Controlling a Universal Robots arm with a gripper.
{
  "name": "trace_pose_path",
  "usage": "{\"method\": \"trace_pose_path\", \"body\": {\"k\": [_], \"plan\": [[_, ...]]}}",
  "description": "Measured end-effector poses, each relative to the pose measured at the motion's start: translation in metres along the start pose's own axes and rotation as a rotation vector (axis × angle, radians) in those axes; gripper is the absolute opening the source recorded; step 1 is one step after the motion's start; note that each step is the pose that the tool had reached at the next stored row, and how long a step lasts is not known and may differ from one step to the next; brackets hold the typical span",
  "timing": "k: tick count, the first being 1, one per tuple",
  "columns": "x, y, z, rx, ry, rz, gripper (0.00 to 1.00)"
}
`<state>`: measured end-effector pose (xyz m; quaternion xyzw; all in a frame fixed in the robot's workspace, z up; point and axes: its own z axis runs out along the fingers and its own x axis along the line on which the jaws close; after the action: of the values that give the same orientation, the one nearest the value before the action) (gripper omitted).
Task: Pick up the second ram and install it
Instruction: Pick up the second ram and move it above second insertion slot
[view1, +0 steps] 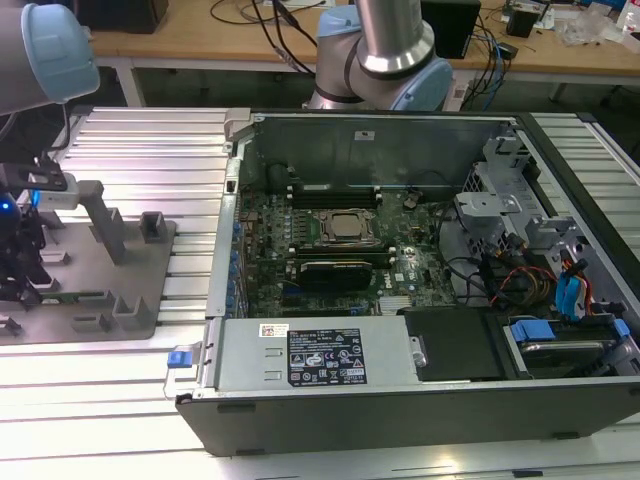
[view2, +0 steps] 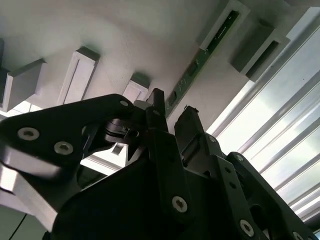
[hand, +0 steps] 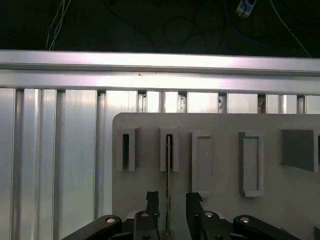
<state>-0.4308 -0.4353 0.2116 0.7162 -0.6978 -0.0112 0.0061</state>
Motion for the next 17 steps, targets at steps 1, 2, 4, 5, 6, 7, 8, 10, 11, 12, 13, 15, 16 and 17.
{"method": "trace_pose_path", "body": {"k": [1,2,4,5,6,7,8,10,11,12,13,15,16,17], "plan": [[0.0000,0.0005,0.0017,-0.0001,0.0005,-0.004,0.34],[0.0000,0.0006,0.0027,-0.0001,0.0016,-0.005,0.34],[0.0000,0.0007,0.0027,-0.0002,0.0024,-0.005,0.34],[0.0000,0.0007,0.0027,-0.0001,0.0025,-0.005,0.33],[0.0000,0.0007,0.0027,-0.0001,0.0026,-0.005,0.33],[0.0000,0.0007,0.0027,-0.0001,0.0026,-0.005,0.25],[0.0000,0.0006,0.0028,-0.0001,0.0027,-0.005,0.25],[0.0000,-0.0014,0.0028,0.0000,0.0027,-0.005,0.25],[0.0000,-0.0016,0.0028,0.0000,0.0026,-0.005,0.25],[0.0001,-0.0018,0.0027,-0.0002,0.0027,-0.005,0.25],[0.0001,-0.0019,0.0027,-0.0001,0.0027,-0.005,0.25],[0.0001,-0.0022,0.0027,-0.0001,0.0027,-0.005,0.24],[0.0001,-0.0023,0.0027,-0.0001,0.0027,-0.005,0.16],[0.0003,-0.0024,0.0027,-0.0002,0.0028,-0.005,0.16]]}}
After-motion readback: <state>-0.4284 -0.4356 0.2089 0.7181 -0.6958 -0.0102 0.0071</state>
